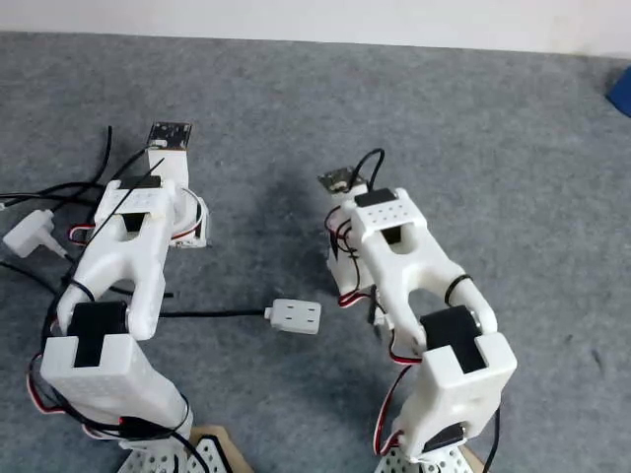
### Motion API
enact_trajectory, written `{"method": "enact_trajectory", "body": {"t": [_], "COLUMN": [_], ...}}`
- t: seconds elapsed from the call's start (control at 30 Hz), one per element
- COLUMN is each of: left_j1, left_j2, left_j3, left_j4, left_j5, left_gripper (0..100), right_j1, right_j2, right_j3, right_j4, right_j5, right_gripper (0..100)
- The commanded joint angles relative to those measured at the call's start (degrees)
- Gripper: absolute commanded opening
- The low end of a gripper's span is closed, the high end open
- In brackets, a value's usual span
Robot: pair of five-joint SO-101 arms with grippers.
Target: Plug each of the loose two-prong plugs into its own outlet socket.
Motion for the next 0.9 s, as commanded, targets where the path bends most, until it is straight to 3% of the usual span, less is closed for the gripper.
{"method": "enact_trajectory", "body": {"t": [0.0,0.1,0.27,0.77,0.87], "left_j1": [0.84,0.84,0.84,0.92,1.1], "left_j2": [-0.57,-0.57,-0.57,-0.13,-0.13], "left_j3": [-2.07,-2.07,-2.07,-2.07,-2.07], "left_j4": [-0.44,-0.44,-0.62,-0.7,-0.7], "left_j5": [0.26,0.26,0.26,0.26,0.26], "left_gripper": [21,21,21,21,21], "right_j1": [-0.13,-0.13,-0.13,-0.22,-0.48], "right_j2": [-2.15,-1.98,-1.89,-2.24,-2.33], "right_j3": [0.31,0.31,0.31,1.45,1.36], "right_j4": [-0.04,1.45,1.27,2.95,5.58], "right_j5": [-0.18,-0.18,-0.18,0.18,0.26], "right_gripper": [25.6,23.9,0.9,1.0,5.5]}}
